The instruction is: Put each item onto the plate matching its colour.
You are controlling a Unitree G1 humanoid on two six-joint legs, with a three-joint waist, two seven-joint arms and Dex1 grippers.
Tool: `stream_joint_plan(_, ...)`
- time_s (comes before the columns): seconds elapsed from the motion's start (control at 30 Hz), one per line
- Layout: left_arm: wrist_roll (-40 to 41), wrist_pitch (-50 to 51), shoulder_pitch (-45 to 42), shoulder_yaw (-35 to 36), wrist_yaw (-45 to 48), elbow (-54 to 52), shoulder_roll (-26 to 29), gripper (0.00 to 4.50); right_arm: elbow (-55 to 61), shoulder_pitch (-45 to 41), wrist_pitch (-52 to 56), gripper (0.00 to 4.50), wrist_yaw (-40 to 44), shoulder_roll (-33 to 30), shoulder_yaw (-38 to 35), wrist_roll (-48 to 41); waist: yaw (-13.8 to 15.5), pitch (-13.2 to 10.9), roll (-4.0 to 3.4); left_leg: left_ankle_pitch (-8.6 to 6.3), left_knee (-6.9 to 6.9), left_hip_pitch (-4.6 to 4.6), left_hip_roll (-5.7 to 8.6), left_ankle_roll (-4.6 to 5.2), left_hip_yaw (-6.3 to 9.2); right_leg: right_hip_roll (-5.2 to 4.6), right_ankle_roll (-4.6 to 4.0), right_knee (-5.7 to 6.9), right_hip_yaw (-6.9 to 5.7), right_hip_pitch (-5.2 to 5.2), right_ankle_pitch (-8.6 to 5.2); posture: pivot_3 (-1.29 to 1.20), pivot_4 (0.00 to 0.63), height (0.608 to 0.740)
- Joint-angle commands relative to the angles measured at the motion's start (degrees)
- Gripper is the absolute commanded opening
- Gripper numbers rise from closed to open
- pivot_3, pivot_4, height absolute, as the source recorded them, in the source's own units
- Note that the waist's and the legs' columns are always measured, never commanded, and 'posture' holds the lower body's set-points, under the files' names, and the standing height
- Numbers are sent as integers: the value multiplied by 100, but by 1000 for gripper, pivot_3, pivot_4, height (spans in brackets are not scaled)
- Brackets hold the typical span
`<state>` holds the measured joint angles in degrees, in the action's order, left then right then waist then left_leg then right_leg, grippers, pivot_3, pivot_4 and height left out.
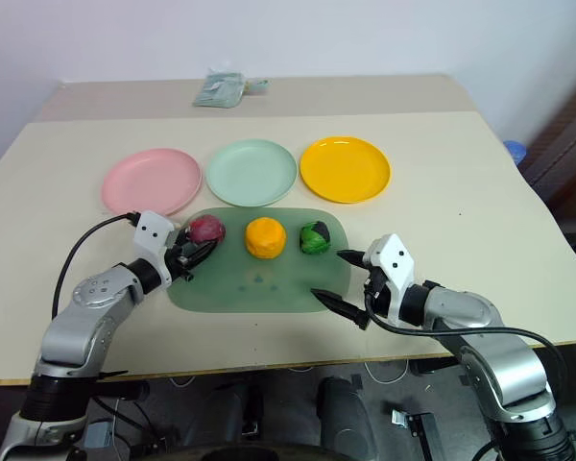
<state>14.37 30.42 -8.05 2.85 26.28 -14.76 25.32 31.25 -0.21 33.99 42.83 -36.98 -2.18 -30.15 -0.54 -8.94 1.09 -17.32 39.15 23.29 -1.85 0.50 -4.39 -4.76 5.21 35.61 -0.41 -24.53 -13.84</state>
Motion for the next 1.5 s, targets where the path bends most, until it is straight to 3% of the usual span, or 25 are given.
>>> stream_joint_plan(0.03, 51, -110, -5, 321, -215, -193, -78, 2213, 77, -123, -207, 4500, 48, 98, -94, -121, -3, 0, 0, 0, 0, 0, 0, 0, 0, 0, 1, 0, 0, 0, 1, 0, 150, 740)
stream_joint_plan(0.23, -49, -53, -463, 1219, -1452, -106, -515, 2213, 16, -467, -231, 4500, -44, 343, -42, -233, 2, 0, 3, 2, 2, -1, -3, -1, 2, 5, 28, 3, 0, 0, 16, 0, 150, 740)
stream_joint_plan(0.43, -378, 184, -1371, 1495, -2564, 659, -743, 2213, -218, -737, -341, 4500, -165, 558, 211, -36, 71, 1, 6, 3, 11, -6, 6, -3, 1, 5, 37, 1, 1, 13, 21, 0, 150, 740)
stream_joint_plan(0.6, -439, 333, -1963, 1571, -2959, 1290, -797, 2213, -357, -843, -473, 4500, -305, 706, 361, 179, 115, 0, 6, 3, 10, -5, 13, -3, 1, 11, 51, 4, 0, 11, 29, 0, 150, 740)
stream_joint_plan(0.63, -435, 336, -2007, 1570, -2968, 1351, -788, 2897, -367, -845, -492, 4500, -325, 721, 369, 202, 116, 0, 6, 3, 10, -5, 13, -3, 1, 11, 51, 5, 0, 11, 30, 0, 150, 740)
stream_joint_plan(0.77, -395, 383, -2034, 1545, -2899, 1383, -727, 4429, -362, -796, -554, 4500, -402, 749, 358, 270, 114, 0, 7, 3, 10, -4, 13, -3, -2, 10, 53, 4, 0, 11, 30, 0, 150, 740)
stream_joint_plan(0.93, -271, 696, -1632, 1722, -2826, 932, -642, 4429, -322, -686, -622, 4500, -562, 780, 302, 360, 98, 0, 6, 4, 10, -7, 11, -4, -2, 10, 52, 10, 0, 11, 30, 0, 150, 740)
stream_joint_plan(1.23, 320, 1064, -82, 2102, -2187, -810, -535, 4429, -535, -879, -659, 4500, -681, 793, 264, 449, 88, 0, 6, 9, 10, -12, 0, -14, 0, 6, 31, 20, 2, 8, 21, 0, 150, 740)
stream_joint_plan(1.5, 635, 717, 1278, 1121, -772, -2080, -72, 4429, -1144, -1341, -583, 4500, -748, 765, 563, 883, 87, 0, 5, 12, 11, -18, -1, -19, -2, 0, 18, 21, 6, 9, 22, 0, 150, 740)
